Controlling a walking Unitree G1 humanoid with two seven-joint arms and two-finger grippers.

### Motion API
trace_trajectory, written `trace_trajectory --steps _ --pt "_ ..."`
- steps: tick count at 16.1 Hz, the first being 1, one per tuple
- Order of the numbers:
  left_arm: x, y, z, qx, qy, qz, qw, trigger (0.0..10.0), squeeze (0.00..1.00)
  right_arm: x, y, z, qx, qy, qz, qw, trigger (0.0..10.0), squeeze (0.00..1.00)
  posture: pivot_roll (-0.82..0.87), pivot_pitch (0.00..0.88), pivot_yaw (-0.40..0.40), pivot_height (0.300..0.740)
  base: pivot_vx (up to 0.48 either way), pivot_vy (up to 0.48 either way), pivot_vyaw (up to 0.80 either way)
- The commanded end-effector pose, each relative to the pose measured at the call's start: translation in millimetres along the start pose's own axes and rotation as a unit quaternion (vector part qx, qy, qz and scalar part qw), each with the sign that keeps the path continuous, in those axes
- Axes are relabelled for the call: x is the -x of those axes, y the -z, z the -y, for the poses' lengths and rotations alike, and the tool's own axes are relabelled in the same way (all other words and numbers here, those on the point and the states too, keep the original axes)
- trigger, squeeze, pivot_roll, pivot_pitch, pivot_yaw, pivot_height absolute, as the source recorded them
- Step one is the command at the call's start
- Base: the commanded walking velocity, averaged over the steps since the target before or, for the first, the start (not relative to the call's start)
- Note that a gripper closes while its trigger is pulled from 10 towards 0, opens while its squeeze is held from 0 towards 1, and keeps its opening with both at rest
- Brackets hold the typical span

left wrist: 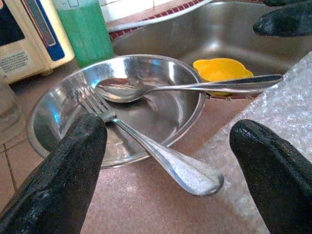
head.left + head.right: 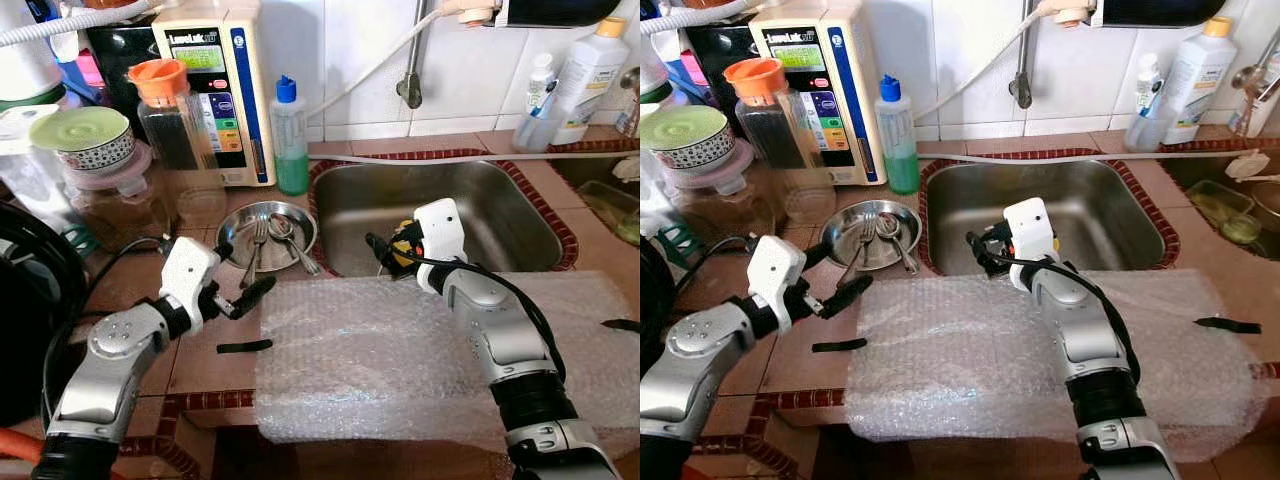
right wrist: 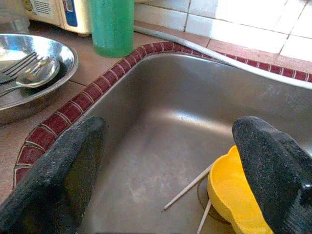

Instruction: Kitchen organization

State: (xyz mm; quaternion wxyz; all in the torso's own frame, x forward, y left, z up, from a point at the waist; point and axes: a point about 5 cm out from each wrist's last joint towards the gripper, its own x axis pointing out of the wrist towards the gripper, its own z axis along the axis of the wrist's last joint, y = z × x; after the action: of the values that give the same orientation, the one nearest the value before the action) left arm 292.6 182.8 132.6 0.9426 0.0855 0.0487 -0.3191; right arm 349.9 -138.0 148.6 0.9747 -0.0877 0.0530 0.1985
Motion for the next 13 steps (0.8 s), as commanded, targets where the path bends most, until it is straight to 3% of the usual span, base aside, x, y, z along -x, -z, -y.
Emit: trace_trajectory --steps 1,4,5,6,7,8,9,10,11,12,13 --pt "3.0 -0.5 0.3 -0.006 0.005 -0.003 1.0 10.0 0.0 0.1 -5.0 -4.3 0.001 -0.012 0.006 1.0 10.0 1.0 -0.21 0.036 0.059 0.74 0.0 0.0 0.0" --pt "2.2 2.2 4.2 -0.001 0.007 -0.003 1.0 10.0 0.0 2.7 -4.1 -13.1 -0.009 -0.052 0.006 0.999 10.0 1.0 -0.21 0.037 0.059 0.74 0.0 0.0 0.0" --pt "1.6 2.8 4.7 0.0 0.008 -0.004 1.0 10.0 0.0 5.4 -5.1 -21.8 -0.018 -0.092 0.01 0.996 10.0 0.98 -0.21 0.037 0.06 0.74 0.0 0.0 0.0" --pt "1.1 3.2 5.3 0.0 0.01 -0.004 1.0 10.0 0.0 8.5 -5.4 -30.2 -0.026 -0.126 0.011 0.992 10.0 0.77 -0.22 0.037 0.059 0.74 0.0 0.0 0.0" --pt "0.4 3.5 6.0 0.0 0.012 -0.004 1.0 10.0 0.0 12.1 -3.3 -37.6 -0.028 -0.154 0.005 0.988 10.0 0.67 -0.22 0.036 0.059 0.74 0.0 0.0 0.0" --pt "-0.3 3.2 6.4 0.001 0.013 -0.003 1.0 8.9 0.0 14.6 -1.2 -40.7 -0.026 -0.167 0.001 0.986 10.0 0.66 -0.22 0.035 0.06 0.74 0.0 0.0 0.0" --pt "-0.8 2.9 7.0 0.0 0.016 -0.001 1.0 4.1 0.0 16.5 -0.4 -42.2 -0.027 -0.173 0.001 0.985 10.0 0.66 -0.22 0.036 0.059 0.74 0.0 0.0 0.0" --pt "-1.4 2.4 7.4 0.004 0.016 0.003 1.0 3.0 0.0 18.3 -1.2 -43.3 -0.03 -0.181 0.003 0.983 10.0 0.66 -0.22 0.035 0.057 0.74 0.0 0.0 0.0" --pt "-1.8 2.4 7.8 0.002 0.018 0.003 1.0 2.8 0.0 19.8 -1.7 -44.0 -0.031 -0.189 0.002 0.981 10.0 0.66 -0.22 0.035 0.057 0.74 0.0 0.0 0.0" --pt "-2.1 2.7 8.3 0.002 0.019 0.003 1.0 0.7 0.0 21.5 -1.9 -44.4 -0.034 -0.198 -0.002 0.98 10.0 0.66 -0.22 0.034 0.056 0.74 0.0 0.0 0.0" --pt "-2.3 3.1 8.5 0.001 0.019 0.002 1.0 0.0 0.0 22.5 -1.9 -44.6 -0.034 -0.202 -0.004 0.979 10.0 0.66 -0.22 0.034 0.056 0.74 0.0 0.0 0.0"
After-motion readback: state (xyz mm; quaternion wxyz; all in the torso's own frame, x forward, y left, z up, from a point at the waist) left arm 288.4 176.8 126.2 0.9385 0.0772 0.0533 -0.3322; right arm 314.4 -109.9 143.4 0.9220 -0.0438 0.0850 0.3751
